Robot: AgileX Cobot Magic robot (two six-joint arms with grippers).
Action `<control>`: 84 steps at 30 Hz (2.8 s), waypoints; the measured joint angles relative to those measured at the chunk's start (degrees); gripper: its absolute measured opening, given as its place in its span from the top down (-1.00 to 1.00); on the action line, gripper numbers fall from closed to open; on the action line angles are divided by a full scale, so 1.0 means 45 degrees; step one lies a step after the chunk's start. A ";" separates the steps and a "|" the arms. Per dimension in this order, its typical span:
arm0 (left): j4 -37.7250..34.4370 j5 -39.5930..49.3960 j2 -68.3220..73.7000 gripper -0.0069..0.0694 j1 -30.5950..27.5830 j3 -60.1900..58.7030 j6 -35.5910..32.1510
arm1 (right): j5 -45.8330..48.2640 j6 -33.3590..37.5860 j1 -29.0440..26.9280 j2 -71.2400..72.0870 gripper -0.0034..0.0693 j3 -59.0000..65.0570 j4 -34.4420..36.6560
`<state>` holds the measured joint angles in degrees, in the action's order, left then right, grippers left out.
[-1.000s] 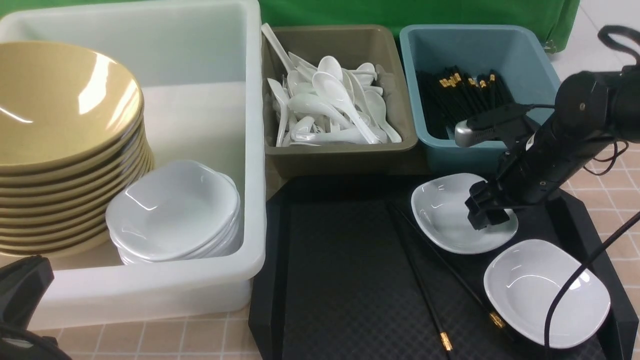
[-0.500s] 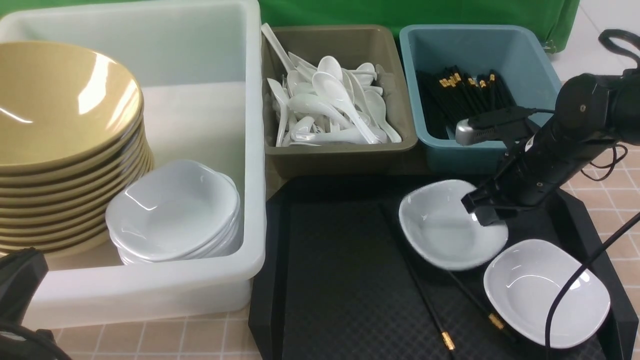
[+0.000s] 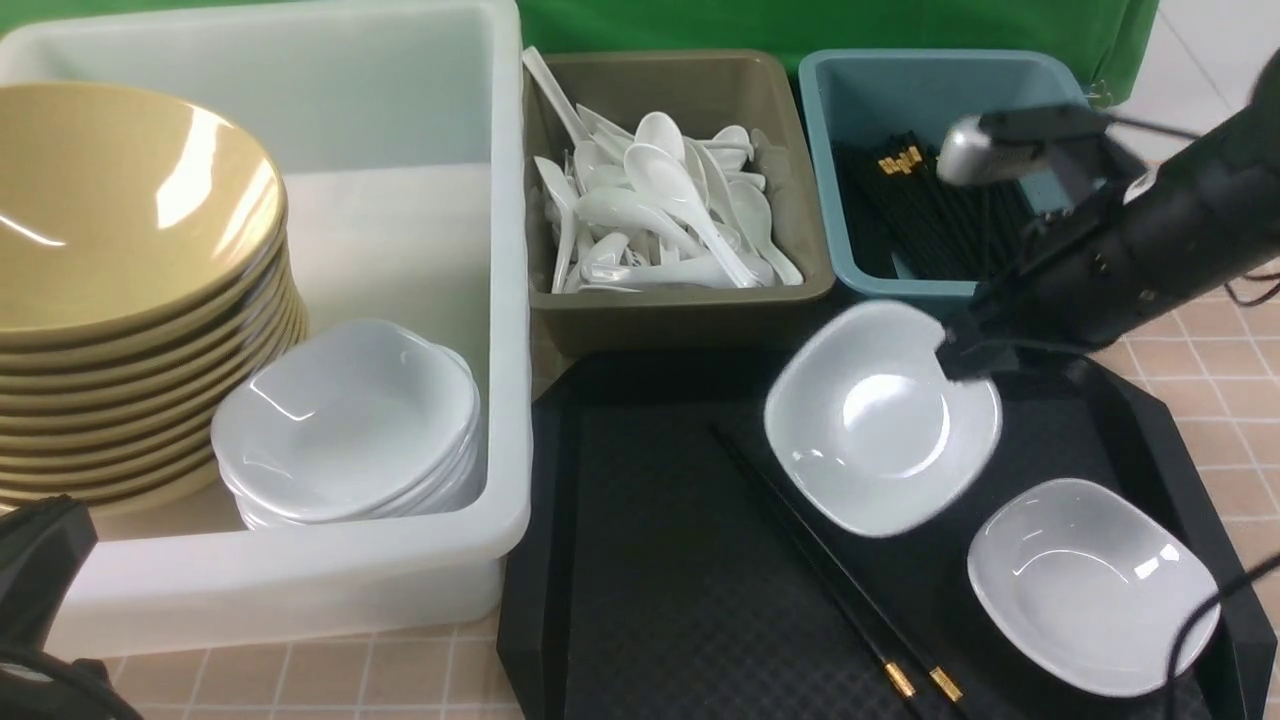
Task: On brown table put chopsticks spoon bowls plates into blue grey white boxes.
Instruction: 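Place the white bowl into the white bin on top of the stacked bowls with the right gripper, then reach for and grasp the small white dish on the black tray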
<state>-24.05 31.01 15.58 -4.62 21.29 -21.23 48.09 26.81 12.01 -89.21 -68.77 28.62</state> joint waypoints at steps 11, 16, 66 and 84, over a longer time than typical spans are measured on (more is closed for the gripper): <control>-0.0006 -0.0010 0.0000 0.81 0.0000 0.0000 0.0000 | -0.1962 0.5583 0.2498 0.0462 0.67 0.0029 0.9334; -0.0006 -0.0010 0.0000 0.81 0.0000 0.0000 0.0000 | -0.4750 0.7421 0.5102 -0.1305 0.67 -0.0270 1.1297; -0.0016 0.0000 0.0000 0.81 0.0005 0.0000 0.0000 | -0.1445 -0.3939 0.0938 -0.0346 -0.53 0.3757 -0.5598; -0.0016 -0.0012 0.0000 0.81 0.0005 0.0000 0.0000 | -0.0208 -0.3159 0.0550 -0.0440 0.56 0.2813 -0.5160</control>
<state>-24.12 30.96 15.58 -4.60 21.29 -21.23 47.15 12.59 14.49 -91.19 -56.12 5.40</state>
